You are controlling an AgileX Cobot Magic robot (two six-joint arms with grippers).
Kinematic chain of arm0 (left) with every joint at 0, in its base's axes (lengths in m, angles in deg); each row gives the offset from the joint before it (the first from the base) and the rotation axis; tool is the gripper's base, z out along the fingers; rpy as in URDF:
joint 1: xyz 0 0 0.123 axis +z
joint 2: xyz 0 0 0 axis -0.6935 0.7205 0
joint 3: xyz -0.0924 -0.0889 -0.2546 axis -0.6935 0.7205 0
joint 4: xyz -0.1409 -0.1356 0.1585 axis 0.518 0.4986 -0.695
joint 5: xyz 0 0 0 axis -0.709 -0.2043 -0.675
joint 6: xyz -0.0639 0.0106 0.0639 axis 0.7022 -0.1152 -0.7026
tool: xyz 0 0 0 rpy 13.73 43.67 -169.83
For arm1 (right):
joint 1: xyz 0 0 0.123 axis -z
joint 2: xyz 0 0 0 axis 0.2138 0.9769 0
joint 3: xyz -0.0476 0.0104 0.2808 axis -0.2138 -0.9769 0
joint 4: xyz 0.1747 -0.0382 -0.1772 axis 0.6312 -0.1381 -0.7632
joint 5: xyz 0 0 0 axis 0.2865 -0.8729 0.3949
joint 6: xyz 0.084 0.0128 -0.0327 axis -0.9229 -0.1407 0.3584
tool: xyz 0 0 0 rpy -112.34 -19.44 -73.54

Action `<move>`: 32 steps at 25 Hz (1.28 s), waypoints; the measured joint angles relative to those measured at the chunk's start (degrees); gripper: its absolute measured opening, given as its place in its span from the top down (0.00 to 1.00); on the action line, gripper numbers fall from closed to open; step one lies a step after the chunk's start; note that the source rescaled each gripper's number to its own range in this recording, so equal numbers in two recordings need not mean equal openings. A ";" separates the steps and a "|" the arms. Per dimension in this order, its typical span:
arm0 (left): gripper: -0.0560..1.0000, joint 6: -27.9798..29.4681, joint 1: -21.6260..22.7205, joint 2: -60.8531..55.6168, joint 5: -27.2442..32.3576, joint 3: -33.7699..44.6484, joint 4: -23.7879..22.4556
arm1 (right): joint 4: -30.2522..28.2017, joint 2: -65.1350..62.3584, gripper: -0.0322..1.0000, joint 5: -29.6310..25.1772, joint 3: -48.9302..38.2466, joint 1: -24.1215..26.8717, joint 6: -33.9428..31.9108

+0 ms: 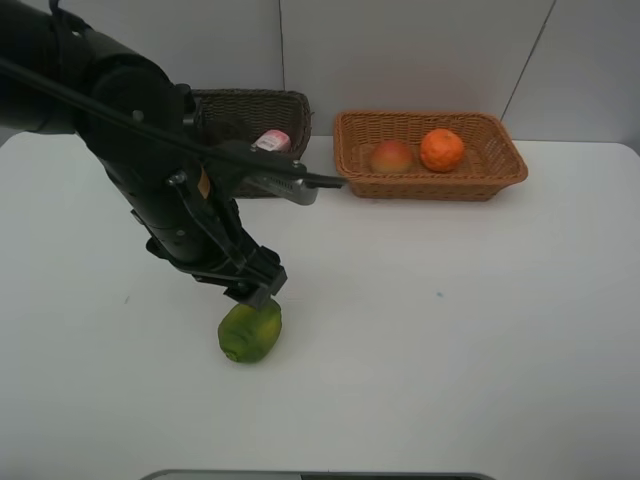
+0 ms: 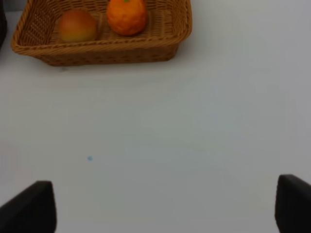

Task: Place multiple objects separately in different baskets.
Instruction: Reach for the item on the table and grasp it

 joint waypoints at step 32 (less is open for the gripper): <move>0.00 -1.32 -3.70 7.38 -4.69 0.82 -0.31 | 0.00 0.00 0.00 0.00 0.00 0.00 0.00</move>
